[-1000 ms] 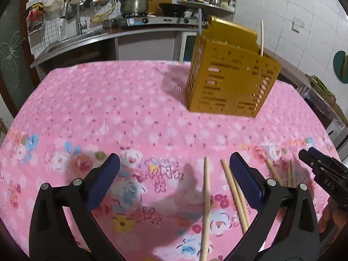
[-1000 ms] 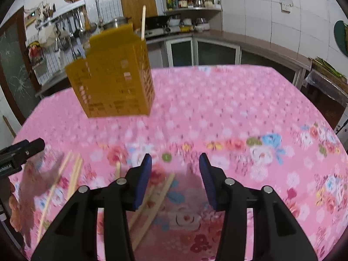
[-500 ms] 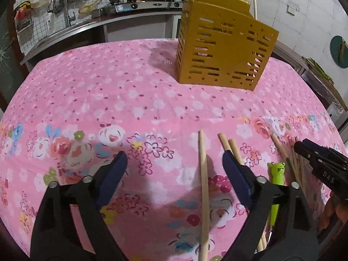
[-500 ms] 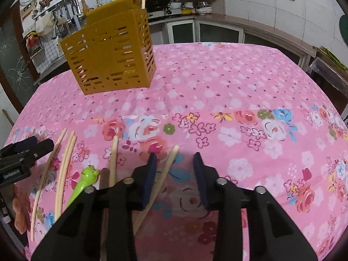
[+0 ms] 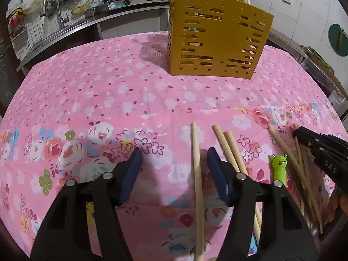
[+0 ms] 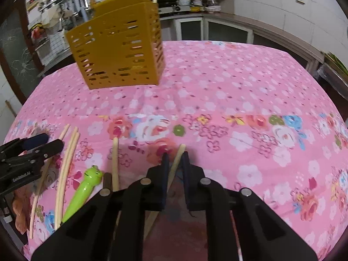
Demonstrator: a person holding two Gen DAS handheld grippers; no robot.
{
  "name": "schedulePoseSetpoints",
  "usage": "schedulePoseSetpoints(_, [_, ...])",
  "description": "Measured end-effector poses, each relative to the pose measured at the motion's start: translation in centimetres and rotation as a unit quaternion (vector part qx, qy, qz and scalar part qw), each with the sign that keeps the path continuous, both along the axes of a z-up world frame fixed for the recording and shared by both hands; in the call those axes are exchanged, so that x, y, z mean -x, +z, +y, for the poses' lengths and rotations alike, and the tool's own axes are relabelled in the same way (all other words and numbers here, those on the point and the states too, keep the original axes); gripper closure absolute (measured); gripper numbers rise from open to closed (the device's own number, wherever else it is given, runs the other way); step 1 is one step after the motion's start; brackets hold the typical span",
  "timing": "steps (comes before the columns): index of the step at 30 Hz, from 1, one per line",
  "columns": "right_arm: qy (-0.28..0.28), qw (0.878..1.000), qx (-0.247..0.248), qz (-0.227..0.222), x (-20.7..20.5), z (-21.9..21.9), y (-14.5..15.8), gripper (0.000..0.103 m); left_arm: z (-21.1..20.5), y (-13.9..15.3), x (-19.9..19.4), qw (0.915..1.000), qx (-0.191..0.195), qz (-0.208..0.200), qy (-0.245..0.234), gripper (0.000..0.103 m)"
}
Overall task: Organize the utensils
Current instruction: 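Grasp a chopstick with the left tool while the right tool grasps another chopstick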
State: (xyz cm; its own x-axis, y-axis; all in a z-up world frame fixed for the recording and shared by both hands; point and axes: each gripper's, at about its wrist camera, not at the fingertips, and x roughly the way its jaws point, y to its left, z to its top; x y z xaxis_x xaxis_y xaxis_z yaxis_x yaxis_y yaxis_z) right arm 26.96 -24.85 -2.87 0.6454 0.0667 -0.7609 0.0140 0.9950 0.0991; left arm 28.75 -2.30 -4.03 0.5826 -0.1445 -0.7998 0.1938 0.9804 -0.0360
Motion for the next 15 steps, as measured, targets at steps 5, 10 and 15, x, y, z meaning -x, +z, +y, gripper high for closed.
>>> schedulePoseSetpoints(5, [0.009,1.0,0.007,0.011,-1.2,0.6,0.2,0.093,-0.1,0.0,-0.8,1.0,-0.007,0.003,0.004,0.058])
schedulePoseSetpoints(10, [0.008,0.999,0.026,0.03,-1.9,1.3,0.4,0.094,-0.1,0.2,-1.4,0.9998,-0.007,0.014,0.012,0.068])
schedulePoseSetpoints(15, [0.003,0.999,0.028,0.046,-2.3,1.3,0.5,0.095,0.2,0.2,-1.6,0.9995,-0.014,0.022,0.02,0.076])
